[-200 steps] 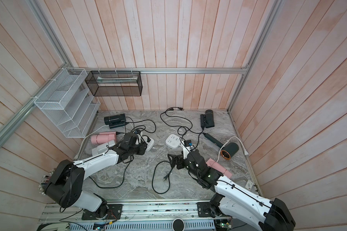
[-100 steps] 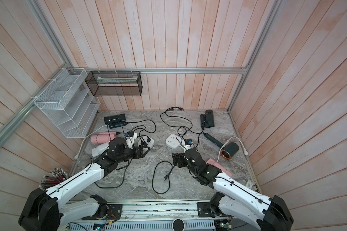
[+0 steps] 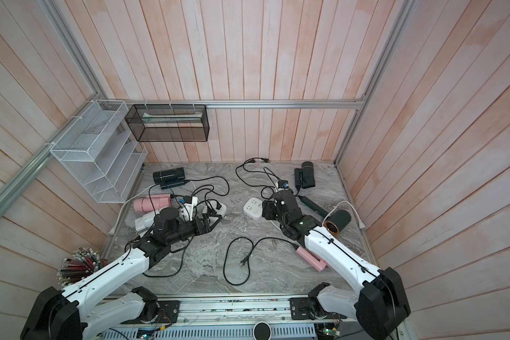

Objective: Charge the blow dryers
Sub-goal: Insert the plug into the socket, then pick up the charging cable from the center of the board.

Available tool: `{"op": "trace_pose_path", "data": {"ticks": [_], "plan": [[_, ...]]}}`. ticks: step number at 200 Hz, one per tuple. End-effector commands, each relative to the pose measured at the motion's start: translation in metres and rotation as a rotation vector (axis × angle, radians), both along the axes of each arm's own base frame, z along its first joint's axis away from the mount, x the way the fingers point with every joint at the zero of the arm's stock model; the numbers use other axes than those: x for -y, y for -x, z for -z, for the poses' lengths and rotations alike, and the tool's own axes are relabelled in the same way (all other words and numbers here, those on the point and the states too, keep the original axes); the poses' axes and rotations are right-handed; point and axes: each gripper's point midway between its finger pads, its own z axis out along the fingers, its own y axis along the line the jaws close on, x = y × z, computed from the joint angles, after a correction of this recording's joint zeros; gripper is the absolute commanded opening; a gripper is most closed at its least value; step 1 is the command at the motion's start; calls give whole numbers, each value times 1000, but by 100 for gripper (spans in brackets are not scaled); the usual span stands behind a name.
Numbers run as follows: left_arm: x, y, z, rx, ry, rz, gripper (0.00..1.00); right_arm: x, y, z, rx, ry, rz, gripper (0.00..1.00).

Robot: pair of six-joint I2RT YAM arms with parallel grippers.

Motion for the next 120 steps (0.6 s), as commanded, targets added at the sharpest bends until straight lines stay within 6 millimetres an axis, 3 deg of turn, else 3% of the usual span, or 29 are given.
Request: {"op": "trace_pose_path", "data": {"ticks": [1,29,33,53,120], "plan": [[-8,-1,-8,22,49,-26,100,2,-22,-1,-14,3,-6,65],[-22,-6,-3,-7,79,-44,100,4,-56,7,-40,-23,18,60],[-22,-6,-3,-5,77,-39,100,16,-65,10,-48,-28,51,58],[-23,-4,-2,8,47,-21,100,26,-88,26,-87,-32,92,54],[-25,0,-7,29,45,-18,100,46,-140,83,-174,-23,188,45]]}}
